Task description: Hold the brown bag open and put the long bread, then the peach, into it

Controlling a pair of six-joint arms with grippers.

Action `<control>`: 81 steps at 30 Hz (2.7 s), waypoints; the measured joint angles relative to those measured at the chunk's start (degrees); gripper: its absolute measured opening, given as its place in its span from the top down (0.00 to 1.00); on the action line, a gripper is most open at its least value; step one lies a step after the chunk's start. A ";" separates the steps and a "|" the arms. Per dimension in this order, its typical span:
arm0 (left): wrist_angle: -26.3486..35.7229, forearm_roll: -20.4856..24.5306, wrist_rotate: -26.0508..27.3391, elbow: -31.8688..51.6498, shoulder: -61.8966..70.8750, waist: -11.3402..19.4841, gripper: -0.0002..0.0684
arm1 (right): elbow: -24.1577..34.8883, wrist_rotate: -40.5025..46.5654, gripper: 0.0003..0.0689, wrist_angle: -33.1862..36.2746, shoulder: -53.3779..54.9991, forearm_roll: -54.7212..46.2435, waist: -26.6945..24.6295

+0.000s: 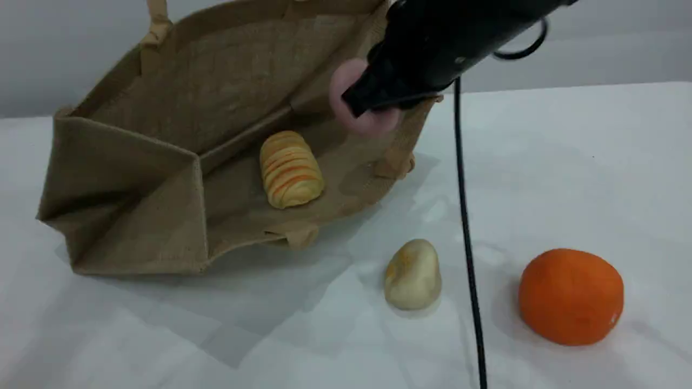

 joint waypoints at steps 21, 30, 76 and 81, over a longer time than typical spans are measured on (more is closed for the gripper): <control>0.00 0.00 0.00 0.00 0.00 0.00 0.86 | -18.56 -0.01 0.96 2.11 16.76 0.79 6.52; 0.00 0.00 0.00 0.00 0.00 0.00 0.86 | -18.76 0.16 0.49 3.25 16.76 8.44 6.46; -0.10 -3.27 -0.37 0.00 0.00 0.00 0.34 | -18.76 0.22 0.21 26.32 -10.64 2.59 -26.26; -0.10 -0.94 -5.62 0.00 -0.42 0.00 0.28 | -18.76 2.67 0.20 30.67 -14.39 2.59 -26.26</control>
